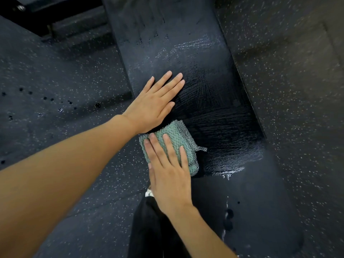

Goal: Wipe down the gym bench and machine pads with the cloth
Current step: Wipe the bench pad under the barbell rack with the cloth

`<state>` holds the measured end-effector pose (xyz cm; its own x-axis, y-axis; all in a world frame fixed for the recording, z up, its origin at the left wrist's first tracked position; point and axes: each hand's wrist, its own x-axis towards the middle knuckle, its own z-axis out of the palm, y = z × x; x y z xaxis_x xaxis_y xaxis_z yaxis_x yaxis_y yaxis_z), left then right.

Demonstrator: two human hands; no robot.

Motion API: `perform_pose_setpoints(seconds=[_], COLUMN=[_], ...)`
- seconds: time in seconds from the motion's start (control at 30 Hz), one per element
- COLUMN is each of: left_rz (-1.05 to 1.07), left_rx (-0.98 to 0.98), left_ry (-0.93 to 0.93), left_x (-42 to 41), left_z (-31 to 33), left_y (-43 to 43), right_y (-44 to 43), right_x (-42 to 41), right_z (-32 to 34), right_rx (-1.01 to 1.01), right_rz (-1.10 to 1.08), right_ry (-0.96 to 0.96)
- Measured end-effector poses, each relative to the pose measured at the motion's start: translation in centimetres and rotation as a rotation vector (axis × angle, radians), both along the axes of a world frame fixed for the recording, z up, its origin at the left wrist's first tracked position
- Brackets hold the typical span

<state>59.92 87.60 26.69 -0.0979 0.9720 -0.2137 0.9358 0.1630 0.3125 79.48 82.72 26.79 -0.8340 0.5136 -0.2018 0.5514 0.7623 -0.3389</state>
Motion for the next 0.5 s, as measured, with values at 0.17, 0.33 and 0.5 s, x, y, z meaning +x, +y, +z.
perform_pose_setpoints(seconds=[0.17, 0.33, 0.5], left_rz=[0.008, 0.045, 0.028], left_rx=[0.0, 0.001, 0.007], left_ry=[0.021, 0.057, 0.069], left_x=[0.3, 1.1, 2.0], left_z=[0.0, 0.0, -0.1], left_y=[0.0, -0.3, -1.1], right_y=[4.1, 10.4, 10.1], right_x=[3.6, 8.5, 8.0], right_z=[-0.2, 0.0, 0.2], right_rx=[0.028, 0.063, 0.042], right_rz=[-0.024, -0.186, -0.361], right_ry=[-0.002, -0.034, -0.046])
